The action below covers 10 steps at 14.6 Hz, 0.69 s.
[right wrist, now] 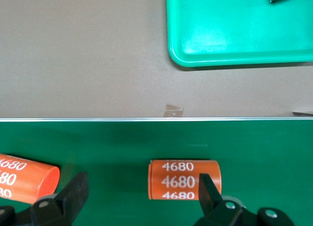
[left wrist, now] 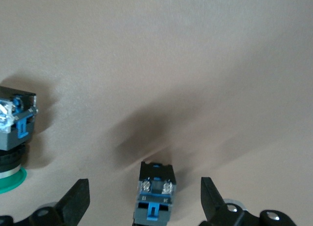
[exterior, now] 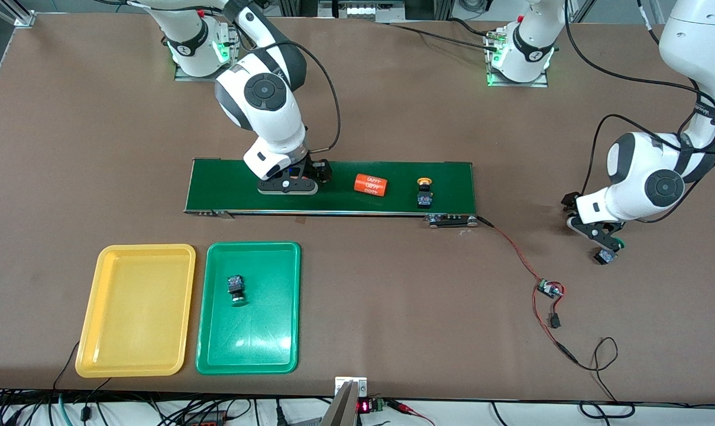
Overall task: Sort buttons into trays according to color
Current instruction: 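Place the held button on the belt with the left gripper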
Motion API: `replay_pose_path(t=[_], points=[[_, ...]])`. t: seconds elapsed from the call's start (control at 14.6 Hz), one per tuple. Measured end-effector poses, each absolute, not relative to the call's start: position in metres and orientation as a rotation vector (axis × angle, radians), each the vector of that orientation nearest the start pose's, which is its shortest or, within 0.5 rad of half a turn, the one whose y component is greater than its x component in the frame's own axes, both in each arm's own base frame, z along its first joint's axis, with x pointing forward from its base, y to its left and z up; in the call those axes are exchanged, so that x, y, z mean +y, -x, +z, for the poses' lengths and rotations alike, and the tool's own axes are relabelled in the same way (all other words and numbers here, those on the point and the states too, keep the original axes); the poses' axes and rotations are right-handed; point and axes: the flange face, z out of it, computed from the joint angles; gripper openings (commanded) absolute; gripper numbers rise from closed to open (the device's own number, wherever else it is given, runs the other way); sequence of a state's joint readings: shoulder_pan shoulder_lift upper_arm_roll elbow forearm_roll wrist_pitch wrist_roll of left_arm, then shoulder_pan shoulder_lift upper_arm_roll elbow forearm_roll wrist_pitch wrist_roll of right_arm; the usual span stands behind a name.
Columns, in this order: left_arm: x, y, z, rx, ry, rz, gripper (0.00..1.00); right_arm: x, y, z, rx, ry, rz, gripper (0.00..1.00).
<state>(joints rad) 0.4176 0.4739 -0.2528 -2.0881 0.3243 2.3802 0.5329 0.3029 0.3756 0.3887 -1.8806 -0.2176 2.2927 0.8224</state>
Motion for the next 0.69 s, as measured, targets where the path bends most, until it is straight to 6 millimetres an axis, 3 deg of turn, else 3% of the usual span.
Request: replay_pose_path(t=[0.21,0.27,0.34,0.55,0.69], points=[[0.104,-0.555,0.183,0.993,2.949,0.284,0.23,0.388,-0.501,0.328,0.033,3.121,-0.099,1.0],[0.105,-0.555,0.183,1.021,2.942,0.285,0.08,0.388,-0.5,0.328,0.033,3.124,-0.095,1.0],[0.106,-0.555,0.183,1.053,2.932,0.285,0.0,0.388,-0.5,0.328,0.033,3.125,-0.093,1.0],[0.106,-0.556,0.185,1.112,2.912,0.28,0.0,0.388,-0.5,0.327,0.033,3.128,-0.089,1.0],[0.101,-0.561,0.198,1.128,2.895,0.266,0.0,0.387,-0.5,0.327,0.033,3.129,-0.088,1.0]])
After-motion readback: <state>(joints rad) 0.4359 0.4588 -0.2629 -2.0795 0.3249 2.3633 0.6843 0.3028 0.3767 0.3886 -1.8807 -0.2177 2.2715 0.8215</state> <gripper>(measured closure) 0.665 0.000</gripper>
